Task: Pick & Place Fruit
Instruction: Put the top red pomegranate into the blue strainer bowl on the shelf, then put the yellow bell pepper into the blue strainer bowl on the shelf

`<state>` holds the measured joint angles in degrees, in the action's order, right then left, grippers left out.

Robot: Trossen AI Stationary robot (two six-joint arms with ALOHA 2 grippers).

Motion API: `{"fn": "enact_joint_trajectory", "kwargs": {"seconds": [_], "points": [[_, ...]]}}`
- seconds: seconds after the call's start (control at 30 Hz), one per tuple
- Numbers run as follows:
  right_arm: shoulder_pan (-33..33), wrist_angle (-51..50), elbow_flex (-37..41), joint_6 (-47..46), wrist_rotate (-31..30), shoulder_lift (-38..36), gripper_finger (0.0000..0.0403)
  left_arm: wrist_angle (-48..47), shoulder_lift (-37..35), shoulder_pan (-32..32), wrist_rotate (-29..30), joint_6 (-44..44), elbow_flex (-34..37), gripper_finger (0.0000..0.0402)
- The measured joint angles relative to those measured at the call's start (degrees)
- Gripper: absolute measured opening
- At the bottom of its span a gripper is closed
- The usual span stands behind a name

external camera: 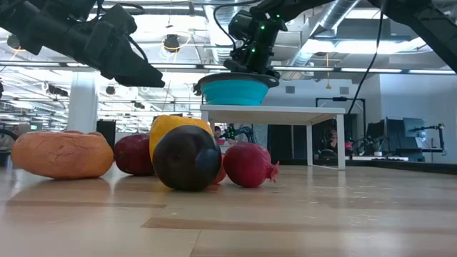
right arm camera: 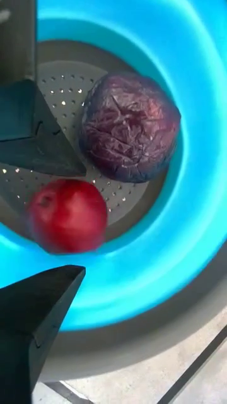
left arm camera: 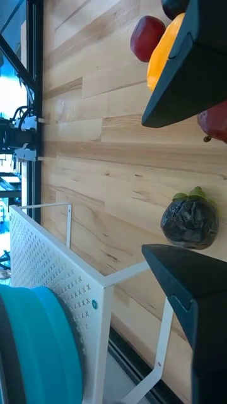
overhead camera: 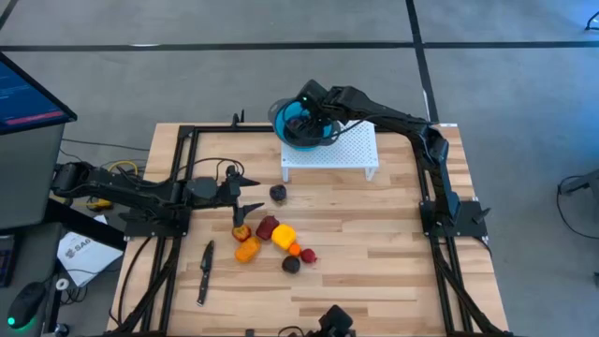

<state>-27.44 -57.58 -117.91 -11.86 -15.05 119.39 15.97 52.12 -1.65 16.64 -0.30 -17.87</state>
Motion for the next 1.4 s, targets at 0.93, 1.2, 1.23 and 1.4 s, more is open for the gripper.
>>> {"fn": "enact_joint_trajectory", "kwargs": {"seconds": [0.93,1.2,1.23,1.4], "points": [[24.8,3.1,0.0,13.6,-18.8,-10.1,0.0244,-0.5,0.0,-3.3,0.0,0.0,0.0,0.0309],[41.6,3.2,12.5,10.9,-19.2,-10.0,0.0244,-0.5,0.0,-8.8,0.0,1.8,0.0,0.0309],[43.3,4.3,14.6,8.9,-19.3,-10.0,0.0244,-0.5,0.0,-9.5,0.0,1.9,0.0,0.0309],[50.0,10.4,24.4,-3.5,-21.4,-10.0,0.0244,0.4,2.5,-11.9,-2.8,2.0,0.0,0.0309]]}}
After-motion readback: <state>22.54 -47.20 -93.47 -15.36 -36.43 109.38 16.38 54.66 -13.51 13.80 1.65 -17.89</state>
